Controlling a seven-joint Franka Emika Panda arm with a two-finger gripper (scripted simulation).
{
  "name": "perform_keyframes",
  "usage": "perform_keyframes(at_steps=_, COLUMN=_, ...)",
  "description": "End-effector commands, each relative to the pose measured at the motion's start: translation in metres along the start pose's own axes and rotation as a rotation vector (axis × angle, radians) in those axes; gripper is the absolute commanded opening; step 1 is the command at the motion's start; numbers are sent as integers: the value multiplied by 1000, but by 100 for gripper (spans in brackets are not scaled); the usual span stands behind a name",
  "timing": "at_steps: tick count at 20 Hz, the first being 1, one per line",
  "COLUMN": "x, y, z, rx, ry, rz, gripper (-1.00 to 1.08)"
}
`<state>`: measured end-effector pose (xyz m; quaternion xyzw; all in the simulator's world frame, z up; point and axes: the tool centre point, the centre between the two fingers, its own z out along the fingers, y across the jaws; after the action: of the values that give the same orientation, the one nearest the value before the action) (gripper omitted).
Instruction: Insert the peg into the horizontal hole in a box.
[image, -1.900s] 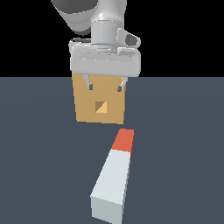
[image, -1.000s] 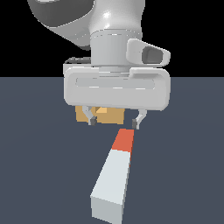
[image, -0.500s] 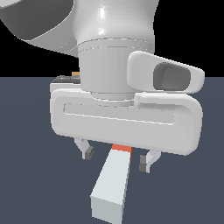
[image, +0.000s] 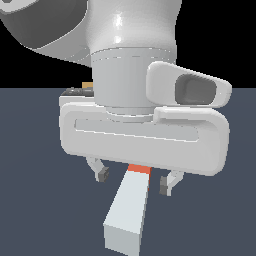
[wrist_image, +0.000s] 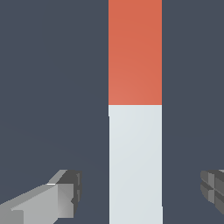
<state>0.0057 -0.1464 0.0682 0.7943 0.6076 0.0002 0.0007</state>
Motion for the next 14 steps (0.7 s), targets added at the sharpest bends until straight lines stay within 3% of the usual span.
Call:
perform_keyframes(at_steps=1, x=0, y=-1, z=7, rx=1, ry=0, rz=0, gripper=100)
perform_keyframes(at_steps=13, x=2, y=-1, z=46, rx=1, ry=1, rz=-3, gripper=100)
perform_keyframes(at_steps=14, x=2, y=-1, z=46, rx=1, ry=1, rz=-3, gripper=-100)
